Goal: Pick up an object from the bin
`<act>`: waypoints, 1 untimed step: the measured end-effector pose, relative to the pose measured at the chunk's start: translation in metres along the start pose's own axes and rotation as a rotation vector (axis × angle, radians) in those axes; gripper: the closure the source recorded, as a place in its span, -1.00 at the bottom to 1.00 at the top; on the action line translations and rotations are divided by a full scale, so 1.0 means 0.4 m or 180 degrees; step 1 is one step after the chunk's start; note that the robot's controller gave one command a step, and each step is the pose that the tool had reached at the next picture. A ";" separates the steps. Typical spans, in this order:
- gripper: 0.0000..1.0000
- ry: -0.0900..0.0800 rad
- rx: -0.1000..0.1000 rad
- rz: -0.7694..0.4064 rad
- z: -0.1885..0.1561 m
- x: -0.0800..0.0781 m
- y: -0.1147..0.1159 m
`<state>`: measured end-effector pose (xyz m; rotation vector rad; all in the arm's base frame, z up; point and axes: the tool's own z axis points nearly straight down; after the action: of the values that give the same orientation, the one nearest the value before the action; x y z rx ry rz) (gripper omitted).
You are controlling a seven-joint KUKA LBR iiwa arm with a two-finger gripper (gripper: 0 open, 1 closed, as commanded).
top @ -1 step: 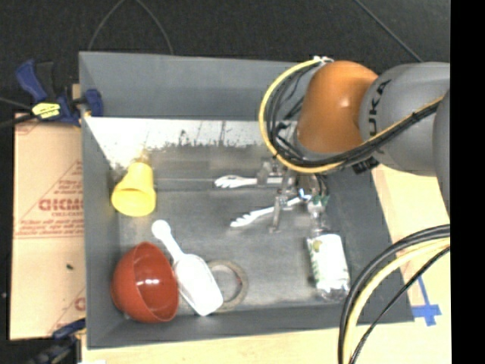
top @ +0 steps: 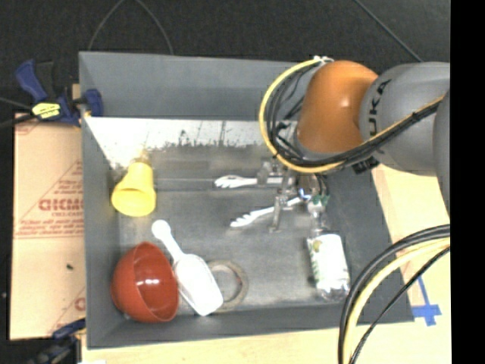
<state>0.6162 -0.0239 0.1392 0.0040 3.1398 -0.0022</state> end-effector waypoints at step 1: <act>-1.00 0.0008 0.0001 -0.0023 -0.055 -0.014 -0.005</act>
Offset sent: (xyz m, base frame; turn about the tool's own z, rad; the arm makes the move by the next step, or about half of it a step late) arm 0.0115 -0.0448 -0.0359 0.0464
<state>0.6215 -0.0260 0.1612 -0.0075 3.1423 -0.0026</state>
